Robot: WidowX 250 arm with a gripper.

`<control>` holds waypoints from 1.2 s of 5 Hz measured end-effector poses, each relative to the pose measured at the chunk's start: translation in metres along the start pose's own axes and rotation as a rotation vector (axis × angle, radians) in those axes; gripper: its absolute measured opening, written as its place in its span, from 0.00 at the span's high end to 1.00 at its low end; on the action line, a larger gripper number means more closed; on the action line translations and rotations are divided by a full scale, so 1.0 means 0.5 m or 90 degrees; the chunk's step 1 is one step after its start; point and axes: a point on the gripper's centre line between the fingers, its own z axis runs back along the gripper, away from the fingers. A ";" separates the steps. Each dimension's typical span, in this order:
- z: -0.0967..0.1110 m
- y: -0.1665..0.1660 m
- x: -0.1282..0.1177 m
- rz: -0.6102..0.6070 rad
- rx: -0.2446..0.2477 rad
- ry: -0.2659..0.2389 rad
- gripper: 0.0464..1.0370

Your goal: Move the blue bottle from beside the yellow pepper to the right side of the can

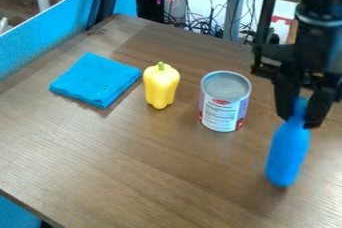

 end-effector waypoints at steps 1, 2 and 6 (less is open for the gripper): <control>-0.013 -0.001 0.009 0.001 0.000 -0.018 0.71; -0.018 -0.002 0.011 -0.001 -0.004 -0.025 0.67; 0.051 0.033 -0.025 0.041 0.011 -0.050 0.03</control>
